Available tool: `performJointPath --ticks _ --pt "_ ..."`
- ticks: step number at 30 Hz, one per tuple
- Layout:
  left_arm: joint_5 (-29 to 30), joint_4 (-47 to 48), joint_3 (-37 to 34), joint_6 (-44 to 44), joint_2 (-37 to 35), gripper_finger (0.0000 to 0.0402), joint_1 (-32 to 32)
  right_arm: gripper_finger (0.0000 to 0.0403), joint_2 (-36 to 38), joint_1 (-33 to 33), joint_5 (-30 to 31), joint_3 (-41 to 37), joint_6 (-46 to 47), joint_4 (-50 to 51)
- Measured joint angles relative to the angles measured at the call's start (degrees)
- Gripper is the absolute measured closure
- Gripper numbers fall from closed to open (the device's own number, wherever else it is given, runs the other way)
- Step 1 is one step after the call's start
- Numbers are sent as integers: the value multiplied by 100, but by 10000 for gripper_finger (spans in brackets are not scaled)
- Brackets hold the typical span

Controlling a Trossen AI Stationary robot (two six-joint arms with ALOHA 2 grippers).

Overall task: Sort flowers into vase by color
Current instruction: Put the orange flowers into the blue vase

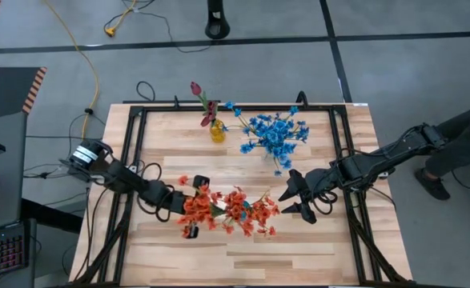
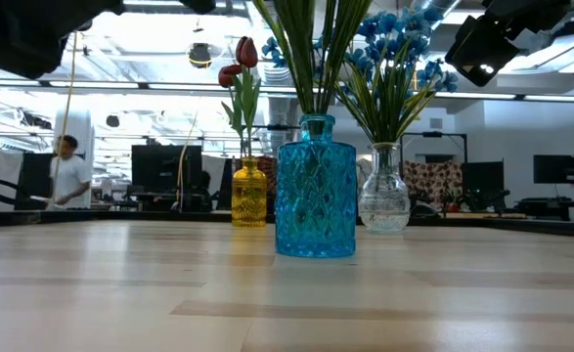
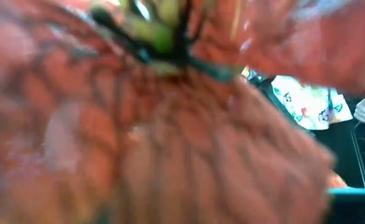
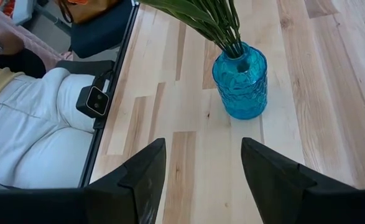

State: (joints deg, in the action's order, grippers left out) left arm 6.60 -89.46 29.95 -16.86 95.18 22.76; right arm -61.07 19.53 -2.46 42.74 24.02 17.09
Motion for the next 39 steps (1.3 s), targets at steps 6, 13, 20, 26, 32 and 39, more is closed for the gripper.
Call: performJointPath --ticks 6,13,20,26,32,39 --pt "-95 0 34 30 61 395 -188 168 0 0 0 0 -1 1" --pt "-145 198 31 134 59 395 -314 168 0 0 0 0 -1 1" --pt "-85 264 29 203 59 395 -317 168 -1 0 0 0 -1 1" --pt "400 473 29 283 57 395 -317 168 -1 0 0 0 -1 1" --pt "703 714 29 414 52 395 -316 168 -1 0 0 0 0 1" --pt "987 1044 29 712 54 395 -321 168 0 0 0 0 -1 0"
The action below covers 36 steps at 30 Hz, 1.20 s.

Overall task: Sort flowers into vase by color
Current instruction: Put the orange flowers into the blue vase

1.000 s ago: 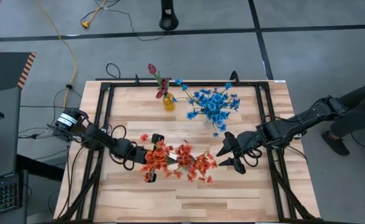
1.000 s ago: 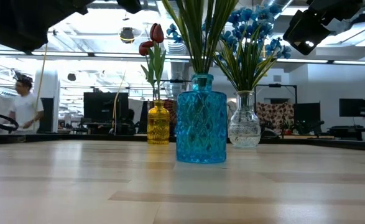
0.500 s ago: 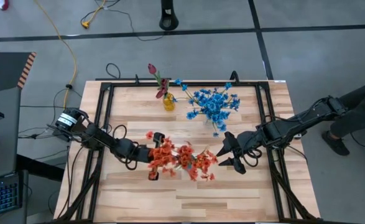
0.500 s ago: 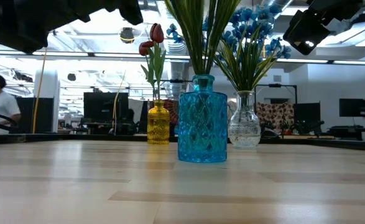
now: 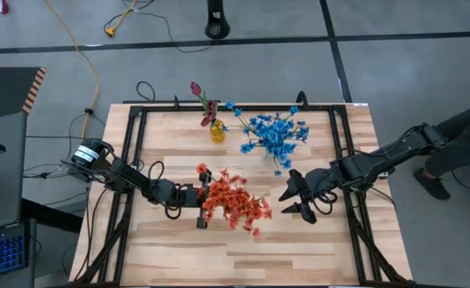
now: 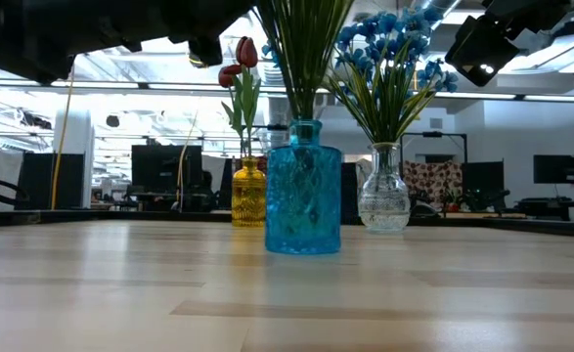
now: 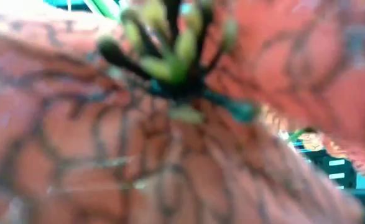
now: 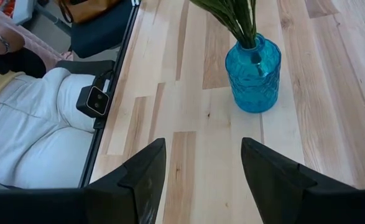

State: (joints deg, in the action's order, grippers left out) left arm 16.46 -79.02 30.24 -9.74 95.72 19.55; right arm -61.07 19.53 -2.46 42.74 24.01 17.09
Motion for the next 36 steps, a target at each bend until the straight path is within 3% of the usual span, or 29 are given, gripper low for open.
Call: performJointPath --ticks 18,36 --pt "392 1341 15 747 -13 388 -52 168 -1 0 -1 0 2 -1" --pt "390 1440 0 658 -7 213 -20 168 -1 0 -2 0 2 -1"
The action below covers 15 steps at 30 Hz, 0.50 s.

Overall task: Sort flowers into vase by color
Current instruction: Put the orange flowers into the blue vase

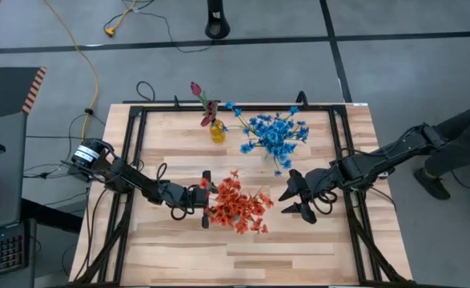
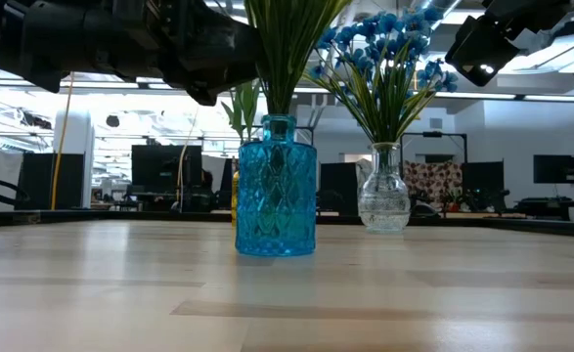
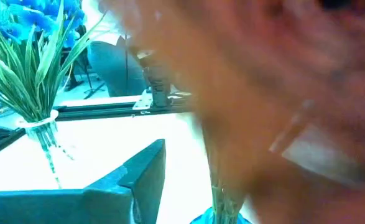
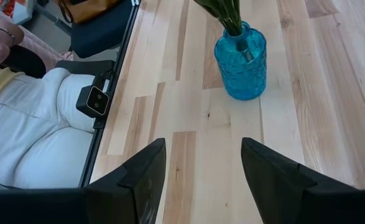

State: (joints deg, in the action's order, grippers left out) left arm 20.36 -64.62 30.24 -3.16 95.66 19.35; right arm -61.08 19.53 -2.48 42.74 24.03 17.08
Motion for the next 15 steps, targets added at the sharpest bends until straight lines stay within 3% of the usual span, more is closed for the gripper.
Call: performJointPath --ticks 15 --pt "4 58 0 -226 -11 130 0 168 1 0 -1 0 0 1"
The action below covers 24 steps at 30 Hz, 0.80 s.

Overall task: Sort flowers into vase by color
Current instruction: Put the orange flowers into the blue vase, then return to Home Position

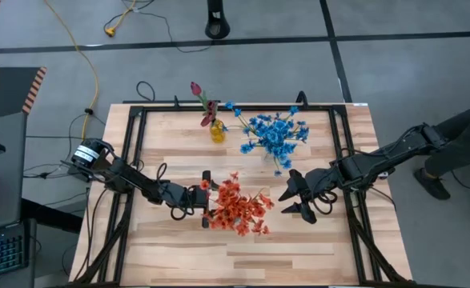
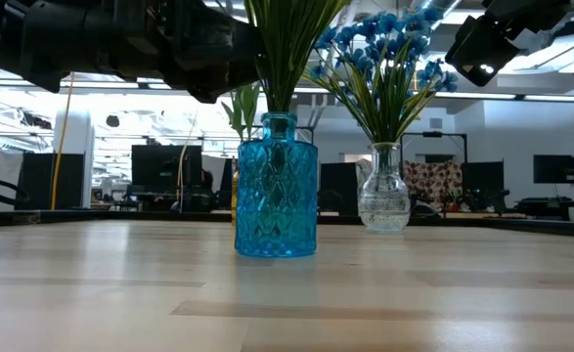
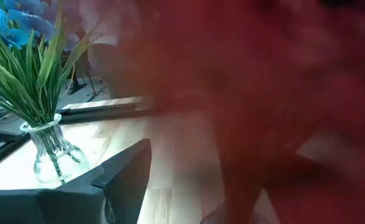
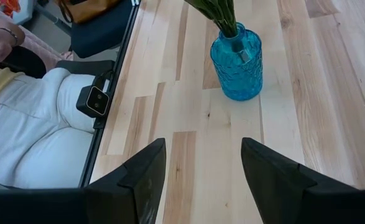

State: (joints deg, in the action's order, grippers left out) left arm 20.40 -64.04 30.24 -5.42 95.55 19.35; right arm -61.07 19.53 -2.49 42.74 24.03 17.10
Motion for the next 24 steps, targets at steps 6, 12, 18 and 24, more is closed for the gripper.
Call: performJointPath --ticks 6,12,18,24 --pt "119 744 -2 20 -400 127 11 168 -1 0 -2 0 0 3" --pt "100 2348 -2 341 -1382 127 14 168 0 0 -2 2 0 7" --pt "-168 3452 -2 512 -2143 127 13 168 -1 0 -2 2 0 5" --pt "-177 4495 -2 514 -2942 127 13 168 27 0 -58 2 2 8"
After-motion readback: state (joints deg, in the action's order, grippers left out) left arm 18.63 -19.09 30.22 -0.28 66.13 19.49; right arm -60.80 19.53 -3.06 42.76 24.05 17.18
